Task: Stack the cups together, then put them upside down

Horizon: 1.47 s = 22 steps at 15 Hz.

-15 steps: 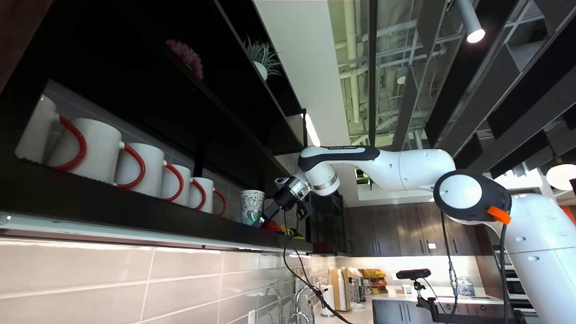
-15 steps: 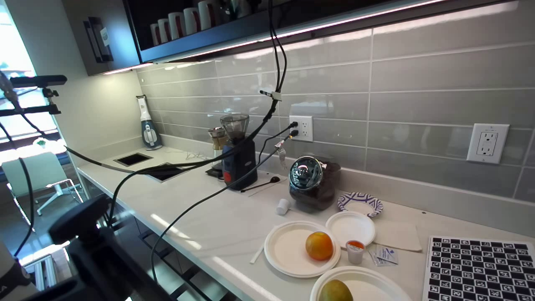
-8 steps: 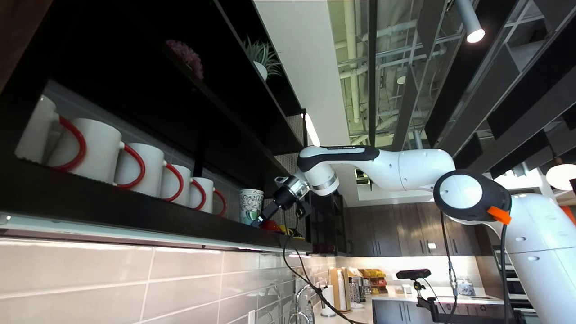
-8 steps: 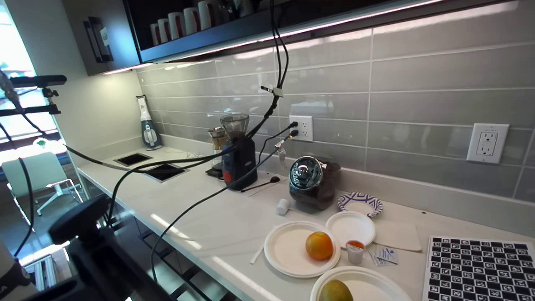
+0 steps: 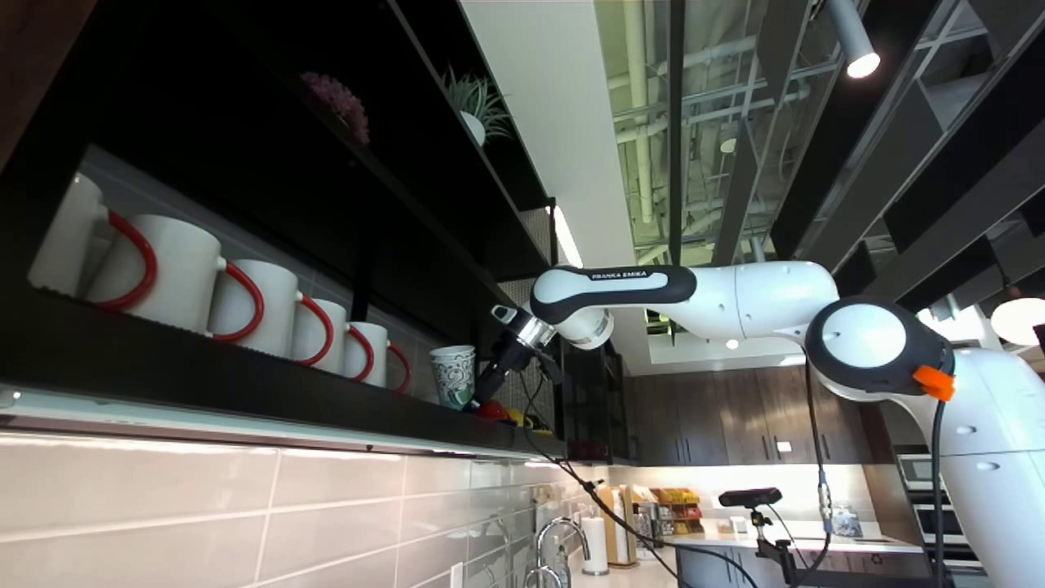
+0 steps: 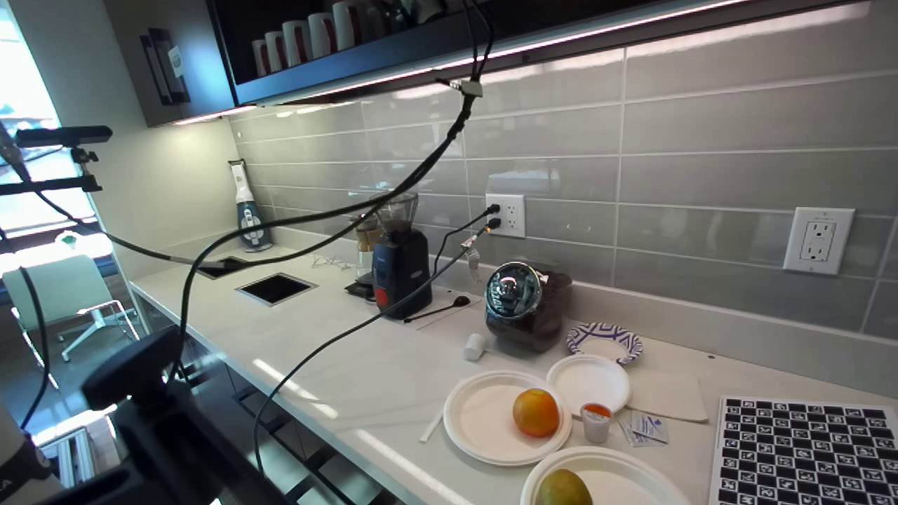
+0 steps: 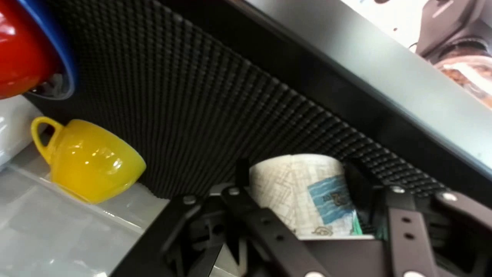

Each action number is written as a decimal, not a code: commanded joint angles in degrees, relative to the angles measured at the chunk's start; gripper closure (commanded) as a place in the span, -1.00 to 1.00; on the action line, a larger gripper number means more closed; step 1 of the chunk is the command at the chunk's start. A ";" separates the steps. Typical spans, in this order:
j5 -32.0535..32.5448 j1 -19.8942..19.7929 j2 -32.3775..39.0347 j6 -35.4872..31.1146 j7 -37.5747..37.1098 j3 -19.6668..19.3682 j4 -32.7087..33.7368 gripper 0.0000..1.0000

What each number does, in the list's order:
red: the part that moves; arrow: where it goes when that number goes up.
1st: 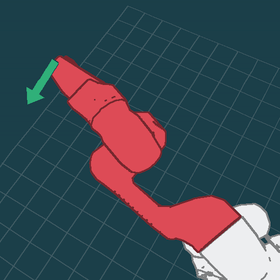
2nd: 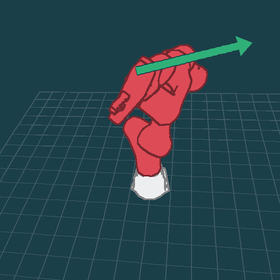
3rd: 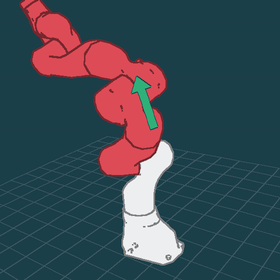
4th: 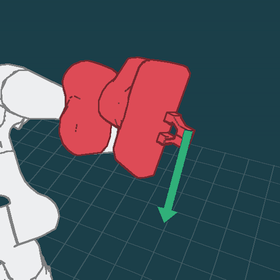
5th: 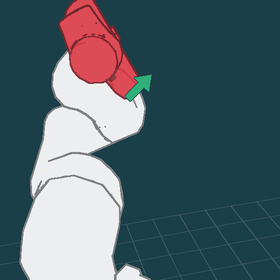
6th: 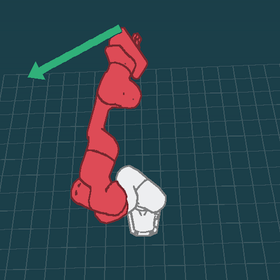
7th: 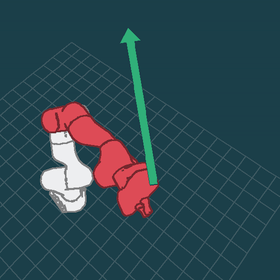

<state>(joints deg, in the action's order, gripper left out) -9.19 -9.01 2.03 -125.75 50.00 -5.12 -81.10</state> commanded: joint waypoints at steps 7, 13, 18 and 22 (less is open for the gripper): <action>36.69 1.38 -9.08 -8.59 -6.66 3.15 -11.32 0.24; 60.05 2.48 -11.35 -6.59 -11.25 4.15 -12.69 0.24; 78.88 2.99 -9.89 -2.96 -15.45 4.79 -12.27 0.24; 77.09 4.03 -9.06 -2.60 -14.69 3.53 -11.49 -0.26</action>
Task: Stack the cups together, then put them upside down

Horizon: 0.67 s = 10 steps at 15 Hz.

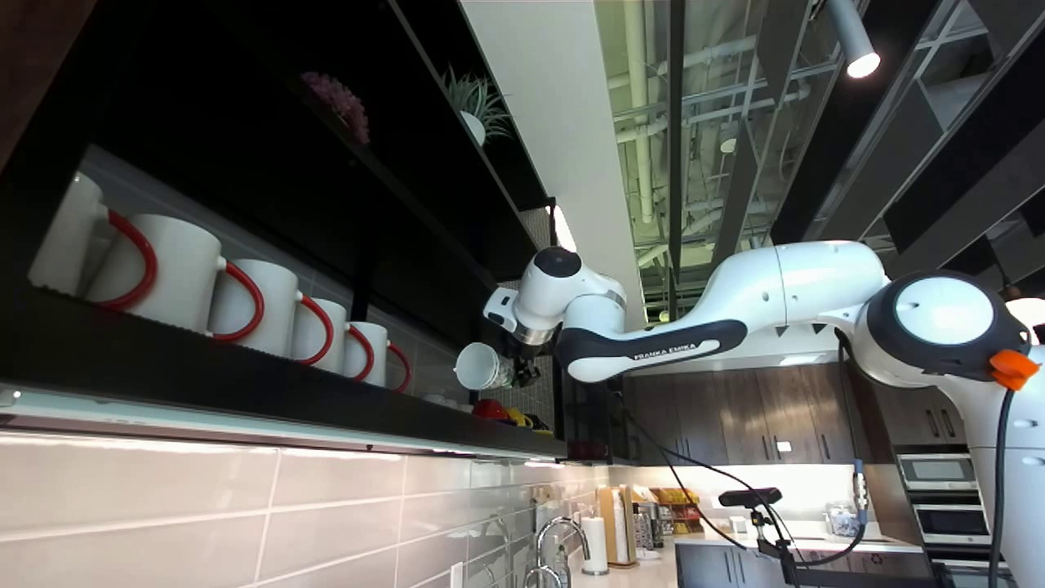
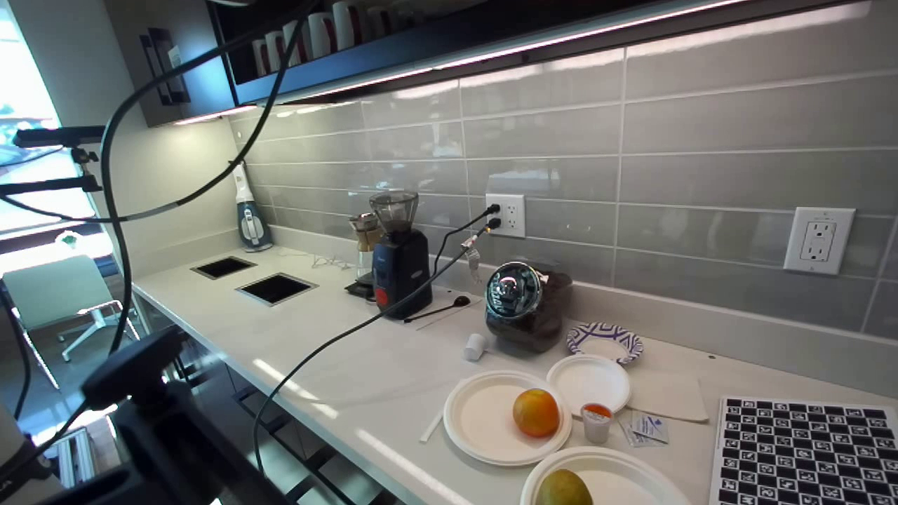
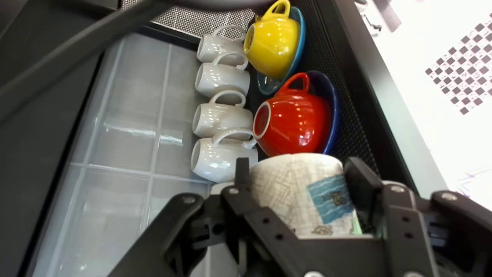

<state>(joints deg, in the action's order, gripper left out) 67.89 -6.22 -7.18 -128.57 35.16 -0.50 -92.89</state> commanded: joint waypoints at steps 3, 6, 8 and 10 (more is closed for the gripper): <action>0.49 1.29 0.18 0.39 0.11 -1.07 0.30 0.24; 5.95 1.33 0.06 -3.63 2.93 -1.23 -0.69 0.24; 8.92 1.30 0.40 -5.47 4.43 -1.29 -0.59 0.24; 13.27 1.23 0.50 -7.43 5.93 -1.24 -0.75 0.24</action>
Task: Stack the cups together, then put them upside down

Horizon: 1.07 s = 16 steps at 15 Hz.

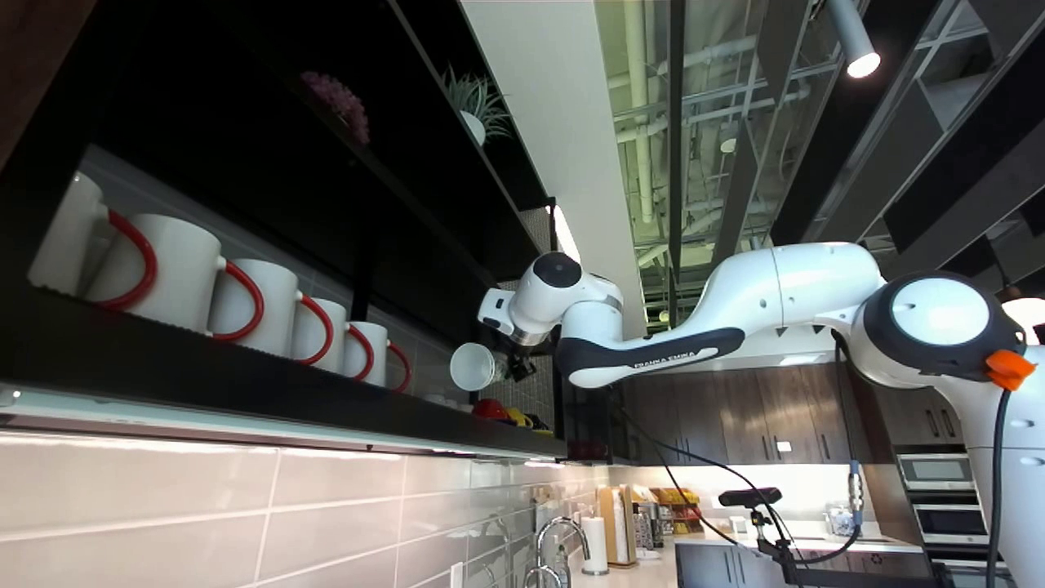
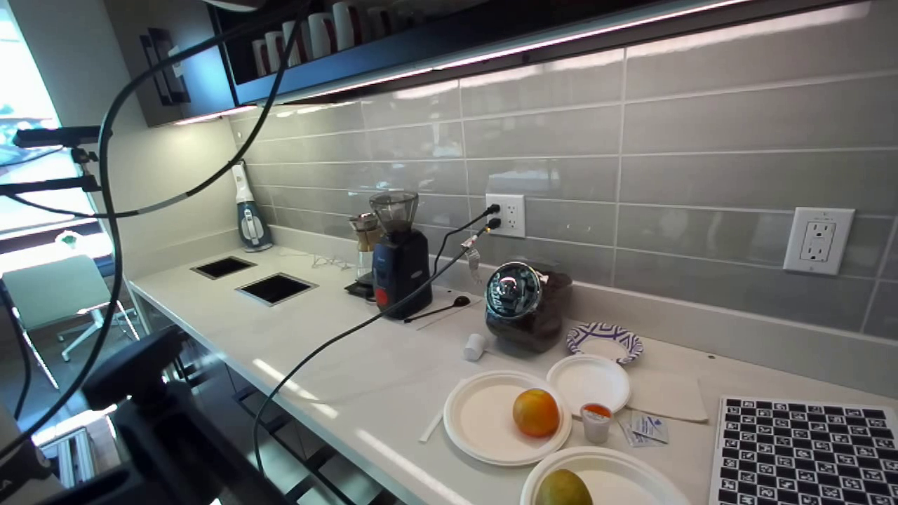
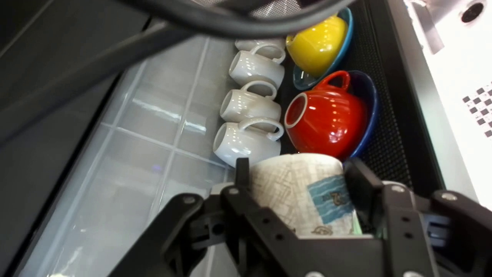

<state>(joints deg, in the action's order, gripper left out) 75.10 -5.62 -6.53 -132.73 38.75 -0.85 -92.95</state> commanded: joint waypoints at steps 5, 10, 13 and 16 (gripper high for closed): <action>18.50 0.60 0.48 -4.25 2.29 -0.63 -1.35 0.24; 25.76 1.04 2.19 -3.24 2.15 -0.48 -2.06 0.24; 31.36 1.49 3.54 -3.11 0.61 -0.28 -1.54 0.24; 36.23 1.97 4.42 -3.35 -0.38 -0.23 -1.44 0.24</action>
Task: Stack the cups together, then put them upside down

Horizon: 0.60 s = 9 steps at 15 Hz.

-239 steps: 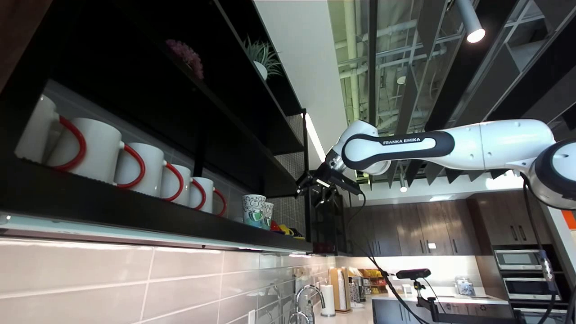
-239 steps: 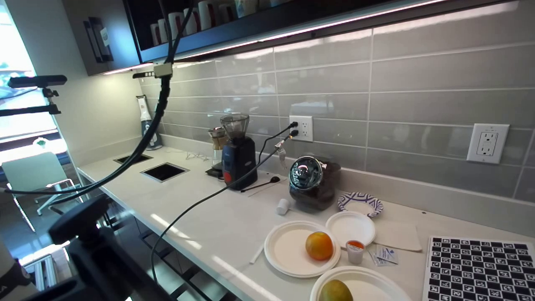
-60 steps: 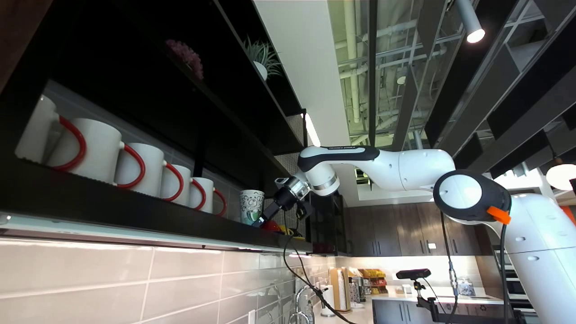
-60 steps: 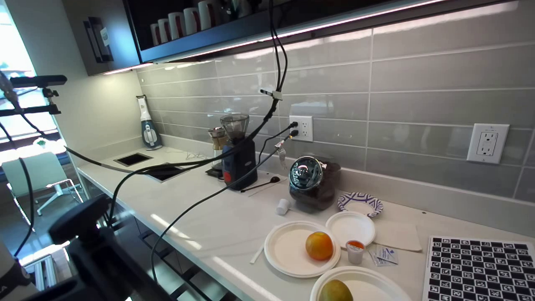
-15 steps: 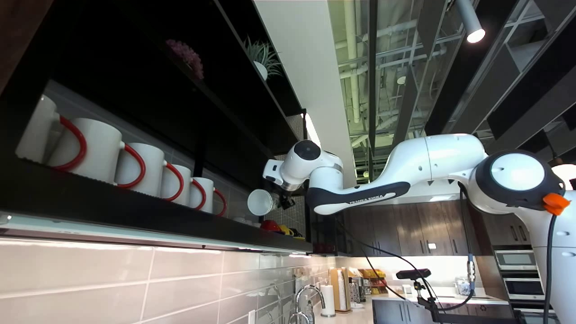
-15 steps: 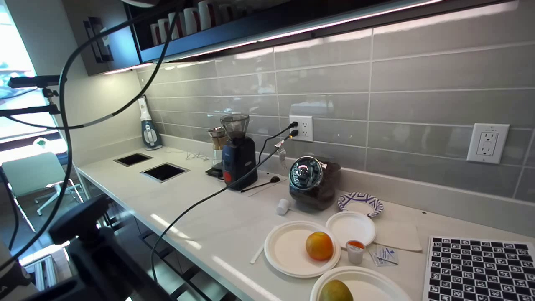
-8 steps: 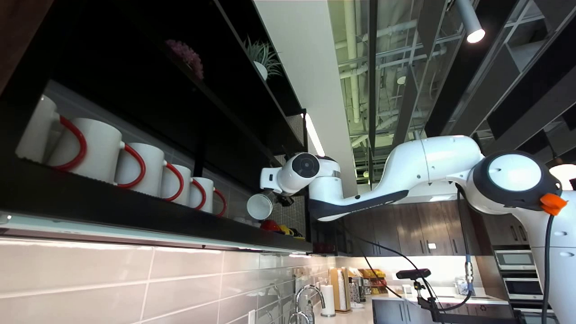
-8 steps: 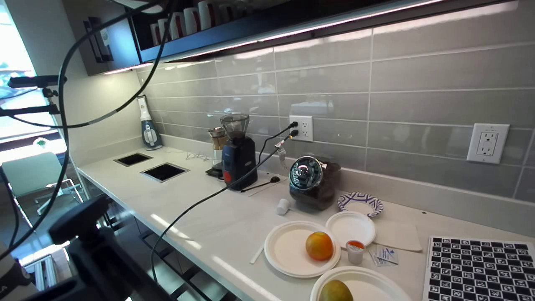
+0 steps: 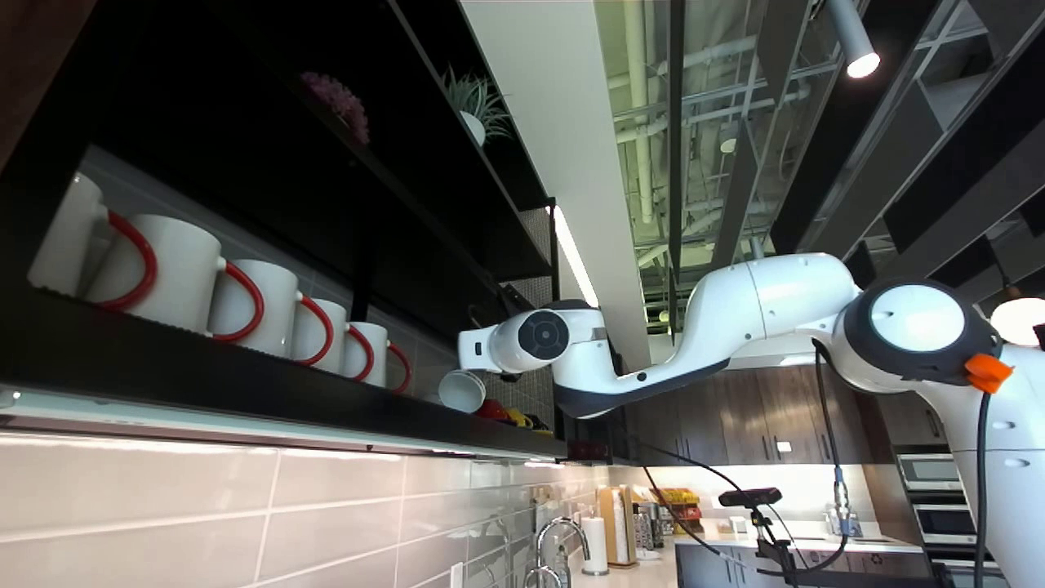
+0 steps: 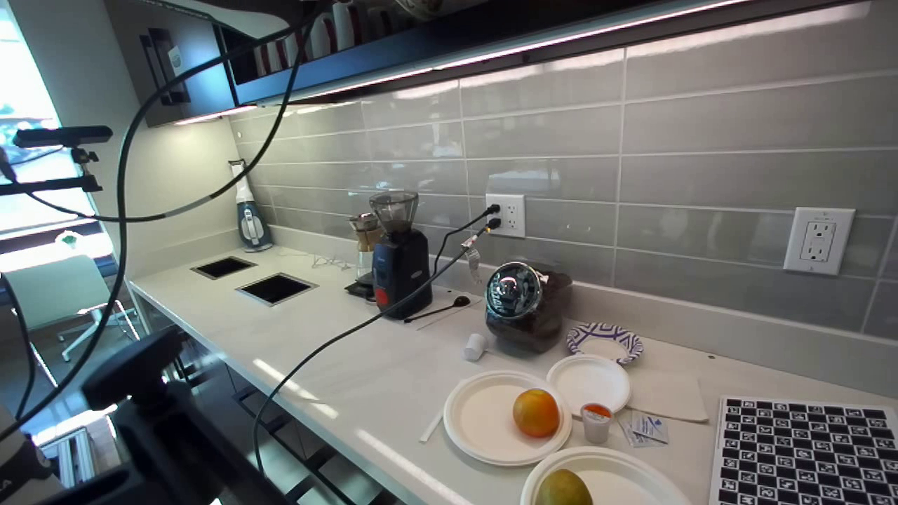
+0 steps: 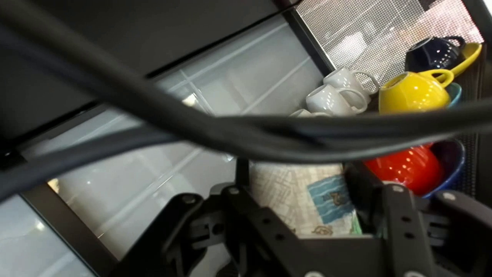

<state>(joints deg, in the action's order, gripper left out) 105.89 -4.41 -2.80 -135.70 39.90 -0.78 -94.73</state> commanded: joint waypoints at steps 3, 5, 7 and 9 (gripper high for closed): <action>10.45 1.15 1.19 -0.51 -2.60 -0.30 0.22 0.24; 13.66 1.39 1.45 -0.14 -3.81 -0.27 0.08 0.24; 16.98 1.60 1.67 0.29 -5.17 -0.21 -0.13 0.24; 19.54 1.72 1.88 0.52 -6.20 -0.20 -0.42 0.24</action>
<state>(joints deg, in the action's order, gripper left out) 120.54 -3.28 -1.08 -135.70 36.12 -0.75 -94.73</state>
